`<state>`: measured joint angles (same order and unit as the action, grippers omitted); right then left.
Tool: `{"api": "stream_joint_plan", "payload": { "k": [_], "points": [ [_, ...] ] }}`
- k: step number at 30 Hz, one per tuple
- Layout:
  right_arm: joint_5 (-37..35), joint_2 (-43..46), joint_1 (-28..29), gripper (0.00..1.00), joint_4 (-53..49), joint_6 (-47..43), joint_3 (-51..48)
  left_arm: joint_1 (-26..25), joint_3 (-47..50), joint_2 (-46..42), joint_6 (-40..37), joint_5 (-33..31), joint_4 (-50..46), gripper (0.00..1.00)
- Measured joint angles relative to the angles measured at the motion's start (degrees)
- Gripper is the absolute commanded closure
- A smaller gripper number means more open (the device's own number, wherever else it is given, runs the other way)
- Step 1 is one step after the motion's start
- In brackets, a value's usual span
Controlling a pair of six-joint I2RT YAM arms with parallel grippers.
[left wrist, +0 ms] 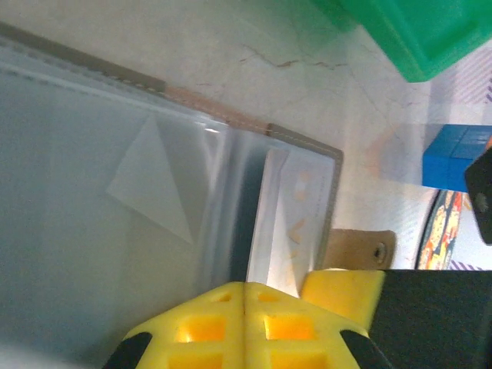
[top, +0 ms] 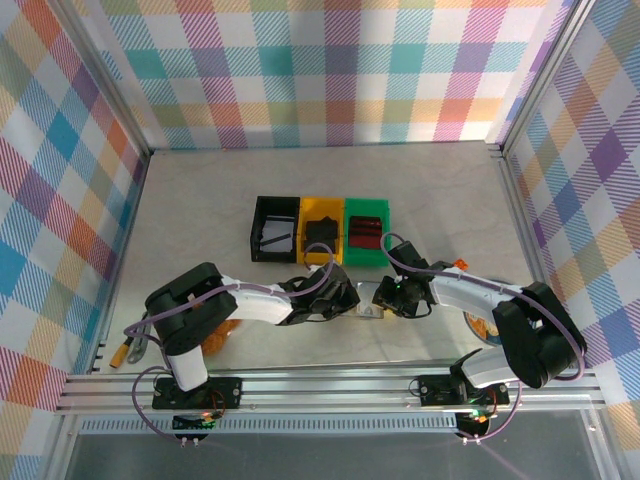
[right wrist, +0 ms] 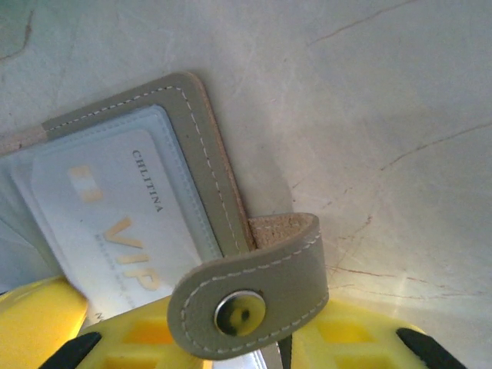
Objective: Take the credit cards out of the card holder
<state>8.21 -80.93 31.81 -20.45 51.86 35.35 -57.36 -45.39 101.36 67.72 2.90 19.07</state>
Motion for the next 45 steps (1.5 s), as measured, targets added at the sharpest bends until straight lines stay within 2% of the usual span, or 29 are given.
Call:
{"api": "stream_joint_plan", "payload": {
  "k": [34, 39, 45],
  "points": [
    [0.0, -0.3, 0.0, 0.72, 0.1, 0.0, 0.0, 0.0, 3.7, -7.2, -2.6, -2.6, -1.5, 1.00],
    [0.2, 0.1, 0.0, 0.71, 0.1, -0.2, -0.1, 0.0, 4.2, -7.5, -2.6, -2.6, -1.6, 1.00],
    [1.5, 2.0, 0.0, 0.64, 2.3, -1.2, -1.5, 0.0, 4.9, -9.0, -2.6, -2.6, -1.5, 1.00]
  ]
}}
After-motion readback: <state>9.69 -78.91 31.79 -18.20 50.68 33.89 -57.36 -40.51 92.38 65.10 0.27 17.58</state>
